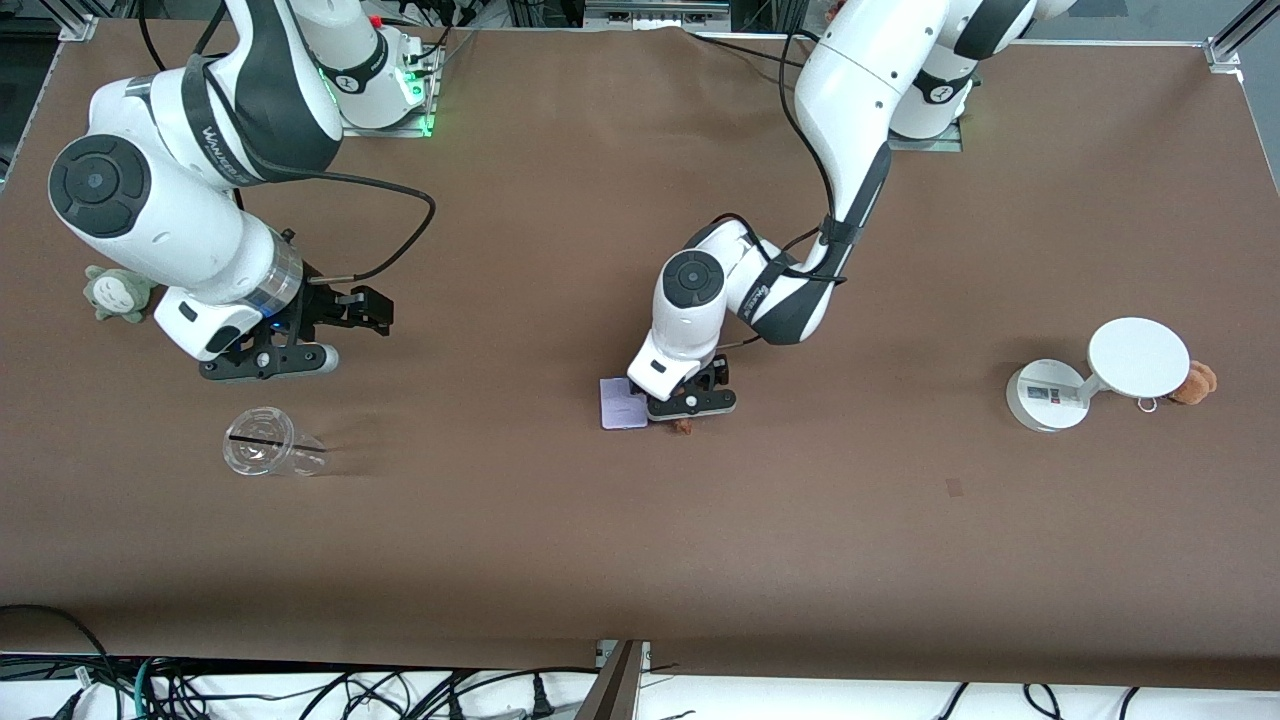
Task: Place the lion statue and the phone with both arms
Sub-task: 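Lower the left gripper and grasp the brown lion statue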
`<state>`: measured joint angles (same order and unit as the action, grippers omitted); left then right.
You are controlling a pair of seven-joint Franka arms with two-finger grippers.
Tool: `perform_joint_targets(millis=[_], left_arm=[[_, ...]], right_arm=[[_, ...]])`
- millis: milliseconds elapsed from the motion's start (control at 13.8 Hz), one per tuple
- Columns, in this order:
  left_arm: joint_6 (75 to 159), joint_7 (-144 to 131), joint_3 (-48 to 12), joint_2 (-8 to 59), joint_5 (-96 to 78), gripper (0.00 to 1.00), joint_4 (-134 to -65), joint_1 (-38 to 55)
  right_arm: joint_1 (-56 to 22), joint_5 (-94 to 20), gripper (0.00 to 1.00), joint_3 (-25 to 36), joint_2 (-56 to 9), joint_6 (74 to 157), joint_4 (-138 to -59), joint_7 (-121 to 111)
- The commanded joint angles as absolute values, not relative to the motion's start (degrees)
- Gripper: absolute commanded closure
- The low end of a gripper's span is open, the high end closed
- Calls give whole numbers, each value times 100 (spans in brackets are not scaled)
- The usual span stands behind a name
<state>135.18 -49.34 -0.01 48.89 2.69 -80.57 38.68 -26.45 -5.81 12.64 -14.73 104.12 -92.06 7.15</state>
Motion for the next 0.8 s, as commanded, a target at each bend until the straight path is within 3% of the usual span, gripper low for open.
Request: perform_joint_targets(millis=[0, 434, 506, 578, 723], left_arm=[[13500, -5098, 97, 5176, 439, 12, -7559, 3964], [13500, -5071, 97, 5273, 782, 14, -7479, 3955], [13509, -5045, 97, 5273, 782, 26, -7479, 3955], [13500, -5054, 97, 5273, 774, 53, -7479, 3946], [13500, -5036, 105, 5238, 791, 86, -7479, 3946]], right_arm=[[-2646, -677, 0, 1274, -1485, 10380, -9176, 791], [-2646, -686, 0, 1274, -1494, 10380, -9185, 791], [-2646, -686, 0, 1266, -1494, 10380, -9185, 791], [-2646, -686, 0, 1266, -1494, 10380, -9185, 791], [-2646, -686, 0, 1266, -1494, 10380, -9185, 791]])
